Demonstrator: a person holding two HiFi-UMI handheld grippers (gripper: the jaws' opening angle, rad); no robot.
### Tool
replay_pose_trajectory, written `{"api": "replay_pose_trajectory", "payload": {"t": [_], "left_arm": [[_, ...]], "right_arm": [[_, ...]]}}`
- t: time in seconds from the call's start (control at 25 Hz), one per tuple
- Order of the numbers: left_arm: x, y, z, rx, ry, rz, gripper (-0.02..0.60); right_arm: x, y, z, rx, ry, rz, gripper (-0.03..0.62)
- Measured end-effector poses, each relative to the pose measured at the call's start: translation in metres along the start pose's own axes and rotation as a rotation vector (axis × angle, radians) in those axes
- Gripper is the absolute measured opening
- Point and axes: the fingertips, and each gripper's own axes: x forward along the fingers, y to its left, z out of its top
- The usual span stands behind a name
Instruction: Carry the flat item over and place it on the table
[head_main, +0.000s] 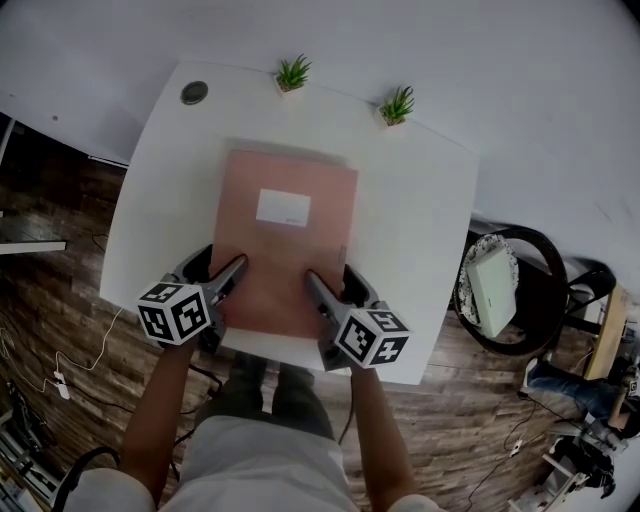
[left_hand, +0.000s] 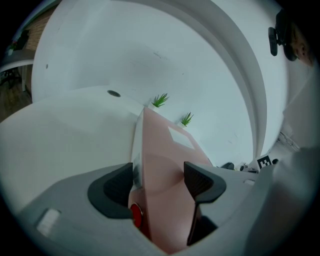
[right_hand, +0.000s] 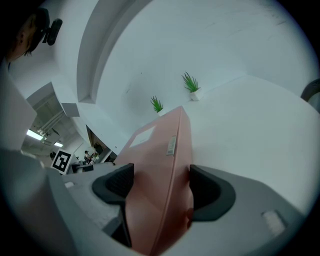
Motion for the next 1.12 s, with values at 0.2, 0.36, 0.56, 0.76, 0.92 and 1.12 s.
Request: {"api": "replay_pose_trajectory", "payload": {"t": [0.2,0.36,0.56,0.76,0.92,1.12], "left_arm": [[-0.003,0.000,0.001,-0.006,-0.015,-0.010,0.321],[-0.008,-0.001,0.001,0.013,-0.028,0.001,0.319],[-0.023,-0.001,0.010,0.051,-0.085,0.047,0.297],[-0.033,-0.010,0.014,0.076,-0.116,0.051,0.253],[-0.043,-0.017,0.021,0.092,-0.147,0.050,0.209],[-0.062,-0.023,0.034,0.116,-0.204,0.071,0.037]], "right_arm": [[-0.002,0.001,-0.001,-0.017,-0.002,0.022,0.342],[-0.008,0.000,0.000,-0.044,-0.022,0.008,0.342],[-0.018,0.002,0.001,-0.116,-0.038,-0.027,0.342],[-0.030,0.007,0.012,-0.123,-0.092,-0.053,0.316],[-0.046,0.007,0.026,-0.166,-0.154,-0.114,0.104],[-0.061,0.017,0.033,-0.186,-0.186,-0.127,0.025]]}}
